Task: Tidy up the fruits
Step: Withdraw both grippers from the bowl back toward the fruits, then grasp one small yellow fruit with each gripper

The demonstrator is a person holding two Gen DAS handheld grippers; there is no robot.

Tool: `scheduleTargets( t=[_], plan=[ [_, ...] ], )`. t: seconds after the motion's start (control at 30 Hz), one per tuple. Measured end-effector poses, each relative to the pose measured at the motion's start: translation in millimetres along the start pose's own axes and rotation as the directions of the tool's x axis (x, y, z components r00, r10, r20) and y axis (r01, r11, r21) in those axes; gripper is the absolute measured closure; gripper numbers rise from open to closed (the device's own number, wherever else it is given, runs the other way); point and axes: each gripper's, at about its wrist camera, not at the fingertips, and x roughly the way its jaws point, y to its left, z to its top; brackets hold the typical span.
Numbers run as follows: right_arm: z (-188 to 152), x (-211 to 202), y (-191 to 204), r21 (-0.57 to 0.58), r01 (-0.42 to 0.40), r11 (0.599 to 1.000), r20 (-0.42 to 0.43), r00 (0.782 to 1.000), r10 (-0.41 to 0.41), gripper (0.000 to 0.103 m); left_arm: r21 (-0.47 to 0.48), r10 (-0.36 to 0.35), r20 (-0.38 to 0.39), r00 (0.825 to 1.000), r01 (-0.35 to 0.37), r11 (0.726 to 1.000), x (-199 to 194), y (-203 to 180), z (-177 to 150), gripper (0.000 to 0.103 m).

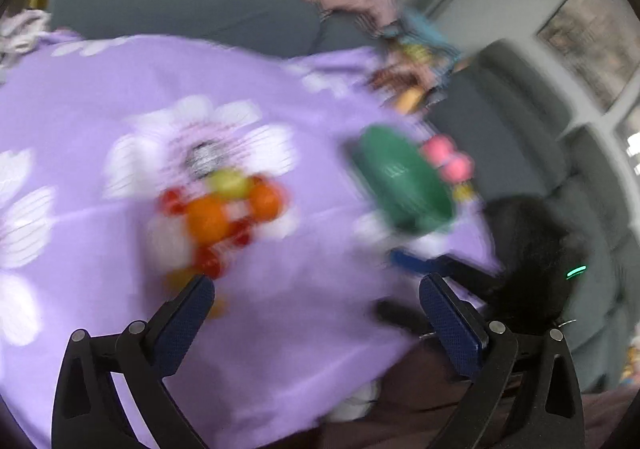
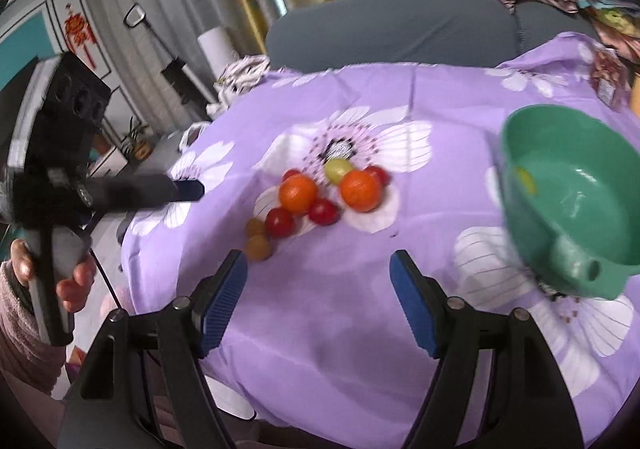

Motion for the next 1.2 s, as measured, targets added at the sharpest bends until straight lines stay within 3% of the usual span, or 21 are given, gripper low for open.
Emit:
scheduleTargets(
  t=[0.03,0.2,0.33,0.47,0.77,0.87,1.2],
  plan=[
    [-2.6,8.8,7.1,-0.011,-0.013,1.000,-0.032,0.999,0.013,0.029,-0.002,0.068,-0.022,0.997,-0.068,0.998,3.5,9.4,-4.9,0.001],
    [-7.0,23.8,20.2,-0.042,-0.035,0.998,-0.083,0.996,0.032,0.029,-0.002,0.200,-0.057,0.978,-0.200,0.980,8.2,35.1,-16.1,0.001],
    [-8.2,38.8,27.8,-0.056,-0.057,0.997,-0.121,0.991,0.050,0.029,0.024,0.192,-0.024,0.981,-0.192,0.981,2.9,36.6,-16.6,0.001],
    [-7.9,53.8,36.9,-0.064,-0.083,0.994,-0.152,0.986,0.073,0.030,0.059,0.229,-0.010,0.973,-0.228,0.972,3.8,40.7,-13.2,0.001],
    [-1.2,80.8,47.1,-0.068,-0.101,0.993,-0.184,0.979,0.088,0.048,0.177,0.279,-0.019,0.960,-0.271,0.946,10.7,42.3,-9.6,0.004],
    [2.0,89.9,50.4,-0.074,-0.096,0.993,-0.191,0.978,0.080,0.051,0.206,0.283,-0.028,0.959,-0.271,0.940,13.8,42.4,-7.4,0.014],
    [5.3,121.3,52.6,-0.083,-0.082,0.993,-0.231,0.971,0.060,0.069,0.295,0.278,-0.074,0.958,-0.245,0.923,28.9,41.8,-1.2,0.025]
  ],
)
